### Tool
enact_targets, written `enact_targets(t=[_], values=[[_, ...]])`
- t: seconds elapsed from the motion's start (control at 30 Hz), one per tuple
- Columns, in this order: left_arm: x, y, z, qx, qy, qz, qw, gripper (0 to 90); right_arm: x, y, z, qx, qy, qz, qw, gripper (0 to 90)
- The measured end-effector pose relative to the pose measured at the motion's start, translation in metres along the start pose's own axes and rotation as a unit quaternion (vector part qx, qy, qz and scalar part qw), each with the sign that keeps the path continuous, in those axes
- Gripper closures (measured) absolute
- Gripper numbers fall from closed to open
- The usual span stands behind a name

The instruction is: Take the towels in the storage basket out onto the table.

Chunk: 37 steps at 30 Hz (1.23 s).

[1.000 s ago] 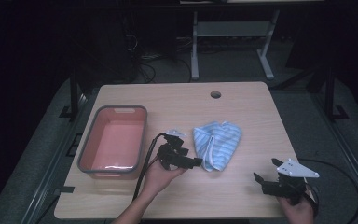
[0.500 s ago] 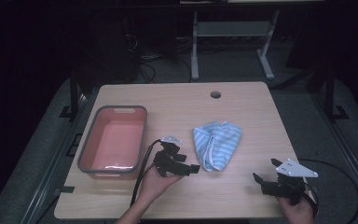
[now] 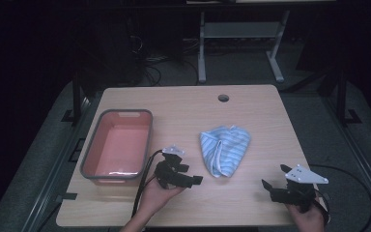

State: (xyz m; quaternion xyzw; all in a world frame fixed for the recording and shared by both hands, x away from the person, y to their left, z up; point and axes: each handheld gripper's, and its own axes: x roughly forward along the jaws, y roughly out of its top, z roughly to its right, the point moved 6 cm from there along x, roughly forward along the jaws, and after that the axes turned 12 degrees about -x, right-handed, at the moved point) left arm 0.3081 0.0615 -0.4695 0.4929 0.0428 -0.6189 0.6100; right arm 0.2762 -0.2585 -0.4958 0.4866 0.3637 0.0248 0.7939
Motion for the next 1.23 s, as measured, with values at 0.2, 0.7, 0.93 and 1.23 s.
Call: enact_targets(t=[0.2,0.7,0.93,1.23], values=[[-0.002,-0.008,-0.002,-0.001,0.002,-0.002,1.0,23.5,0.0,0.0,0.0,0.0,0.0,0.001,1.0,14.2],[-0.008,-0.023,-0.002,0.005,0.005,-0.003,1.0,23.5,-0.002,0.0,-0.003,0.002,-0.002,0.0,1.0,14.2],[-0.011,-0.033,-0.006,-0.019,-0.016,0.0,0.9997,23.5,-0.003,-0.001,-0.003,0.006,-0.003,0.0,1.0,14.2],[-0.005,-0.039,-0.005,-0.007,-0.012,-0.007,0.9999,23.4,-0.009,-0.002,0.0,0.011,-0.004,0.012,0.9999,14.2]])
